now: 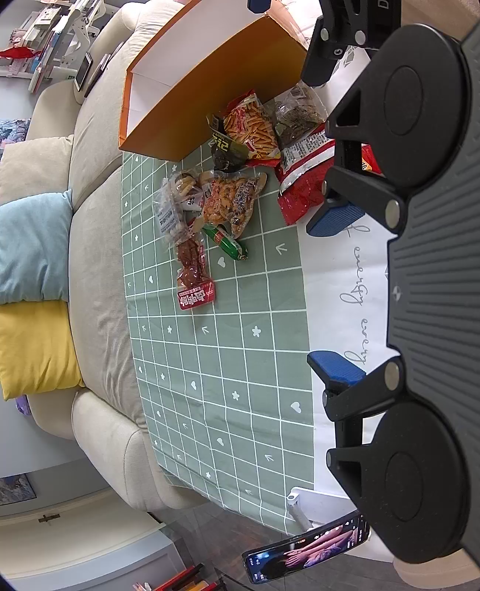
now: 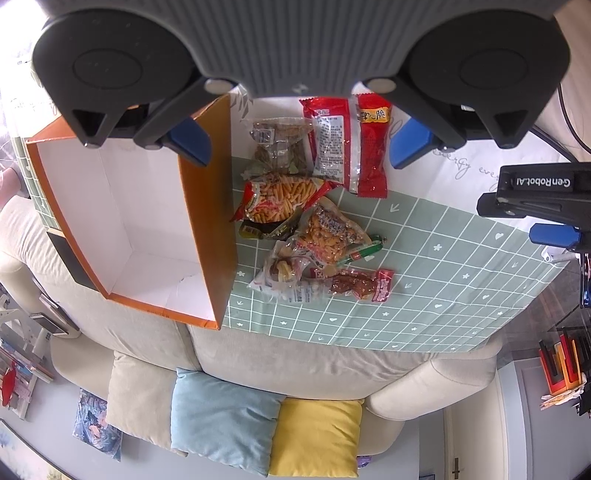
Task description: Organize snacks
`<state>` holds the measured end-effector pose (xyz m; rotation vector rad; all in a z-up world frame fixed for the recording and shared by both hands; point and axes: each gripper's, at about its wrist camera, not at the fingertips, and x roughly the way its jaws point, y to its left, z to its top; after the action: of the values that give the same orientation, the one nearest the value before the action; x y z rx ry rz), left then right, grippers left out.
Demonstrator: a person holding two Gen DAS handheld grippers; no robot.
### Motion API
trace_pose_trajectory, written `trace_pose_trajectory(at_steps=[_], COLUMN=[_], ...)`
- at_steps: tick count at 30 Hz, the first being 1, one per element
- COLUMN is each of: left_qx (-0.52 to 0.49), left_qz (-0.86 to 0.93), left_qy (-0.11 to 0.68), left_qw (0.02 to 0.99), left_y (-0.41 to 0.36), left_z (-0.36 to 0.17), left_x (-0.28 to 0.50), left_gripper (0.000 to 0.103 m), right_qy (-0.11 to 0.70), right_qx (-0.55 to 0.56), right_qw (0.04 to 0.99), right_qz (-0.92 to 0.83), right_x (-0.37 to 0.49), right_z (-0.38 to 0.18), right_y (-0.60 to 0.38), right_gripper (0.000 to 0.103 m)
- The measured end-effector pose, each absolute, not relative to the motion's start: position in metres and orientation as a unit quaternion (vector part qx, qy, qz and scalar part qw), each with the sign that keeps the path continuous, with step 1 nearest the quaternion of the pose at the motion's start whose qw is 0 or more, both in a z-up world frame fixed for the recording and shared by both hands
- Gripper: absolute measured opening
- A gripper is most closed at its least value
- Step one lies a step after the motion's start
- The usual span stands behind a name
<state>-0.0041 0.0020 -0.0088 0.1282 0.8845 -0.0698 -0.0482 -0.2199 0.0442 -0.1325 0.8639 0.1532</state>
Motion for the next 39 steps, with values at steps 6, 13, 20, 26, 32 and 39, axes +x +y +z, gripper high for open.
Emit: trace_pose_trajectory(at_steps=[6, 13, 20, 26, 32, 39], left_qx=[0.062, 0.062, 0.062, 0.062, 0.062, 0.063], left_qz=[-0.034, -0.034, -0.034, -0.034, -0.035, -0.036], left_qy=[0.428, 0.428, 0.428, 0.429, 0.429, 0.430], left_qw=[0.901, 0.901, 0.901, 0.901, 0.901, 0.900], left_y=[0.0019, 0.0020, 0.0021, 0.0022, 0.0023, 0.0046], left_z=[-0.0084, -0.0079, -0.0077, -0.0077, -0.0076, -0.0095], left_x=[-0.0037, -0.0030, -0.0027, -0.0026, -0.0025, -0.0030], left_gripper=[0.083, 0.083, 0.083, 0.083, 0.083, 0.083], right_qy=[0.421, 0.424, 0.425, 0.425, 0.425, 0.425], right_qx=[-0.066, -0.068, -0.069, -0.069, -0.068, -0.070], right_qw=[0.902, 0.900, 0.900, 0.899, 0.900, 0.900], right_qz=[0.074, 0.073, 0.073, 0.073, 0.072, 0.073], right_x=[-0.0471, -0.0463, -0.0462, -0.0461, -0.0463, -0.0459], right_z=[0.0458, 0.0474, 0.0474, 0.0468, 0.0466, 0.0460], right_y=[-0.2187, -0.2172, -0.2165, -0.2162, -0.2162, -0.2161], right_gripper=[0.099, 0.099, 0.099, 0.099, 0.099, 0.099])
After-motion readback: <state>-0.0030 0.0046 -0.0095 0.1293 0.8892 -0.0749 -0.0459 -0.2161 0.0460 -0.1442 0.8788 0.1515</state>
